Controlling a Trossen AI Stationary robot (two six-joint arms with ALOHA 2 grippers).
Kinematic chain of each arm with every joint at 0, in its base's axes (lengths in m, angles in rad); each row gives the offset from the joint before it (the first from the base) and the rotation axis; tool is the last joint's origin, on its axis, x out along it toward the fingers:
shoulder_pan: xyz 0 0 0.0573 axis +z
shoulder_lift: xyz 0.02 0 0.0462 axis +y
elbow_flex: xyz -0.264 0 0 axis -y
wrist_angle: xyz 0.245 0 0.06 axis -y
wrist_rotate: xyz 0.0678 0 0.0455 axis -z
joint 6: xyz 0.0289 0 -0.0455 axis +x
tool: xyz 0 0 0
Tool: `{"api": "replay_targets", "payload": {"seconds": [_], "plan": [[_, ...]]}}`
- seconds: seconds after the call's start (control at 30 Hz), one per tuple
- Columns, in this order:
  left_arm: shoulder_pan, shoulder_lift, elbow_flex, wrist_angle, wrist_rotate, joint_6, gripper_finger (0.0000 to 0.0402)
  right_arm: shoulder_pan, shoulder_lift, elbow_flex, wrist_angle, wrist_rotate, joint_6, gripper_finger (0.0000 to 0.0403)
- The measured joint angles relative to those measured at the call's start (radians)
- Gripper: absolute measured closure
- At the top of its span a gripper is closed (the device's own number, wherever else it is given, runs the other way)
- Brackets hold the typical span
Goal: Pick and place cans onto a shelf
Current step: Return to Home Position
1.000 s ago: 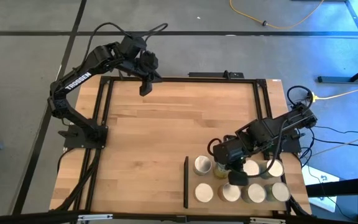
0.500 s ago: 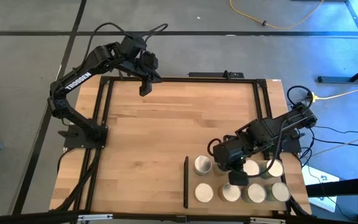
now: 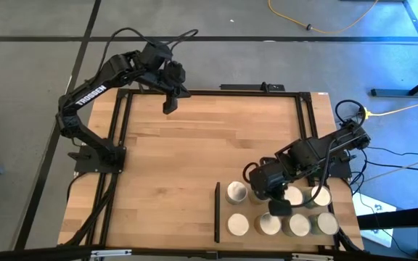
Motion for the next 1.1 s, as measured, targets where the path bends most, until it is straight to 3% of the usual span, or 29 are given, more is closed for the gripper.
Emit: {"api": "replay_targets", "payload": {"seconds": [0.3, 0.7, 0.87, 1.1], "plan": [[-0.022, -0.036, 0.099, -0.017, 0.009, 0.028, 0.0401, -0.037, -0.002, 0.070, -0.120, 0.164, -0.037, 0.0401], [-0.022, -0.195, 0.103, -0.105, 0.054, 0.024, 0.0401, -0.090, -0.094, 0.260, -0.114, 0.452, -0.217, 0.0402], [-0.022, -0.272, 0.103, -0.143, 0.049, 0.038, 0.0401, -0.140, -0.204, 0.241, -0.115, 0.563, -0.303, 0.0402], [-0.021, -0.380, 0.101, -0.261, 0.057, 0.076, 0.0401, -0.273, -0.402, 0.106, -0.115, 0.582, -0.401, 0.0402]]}}
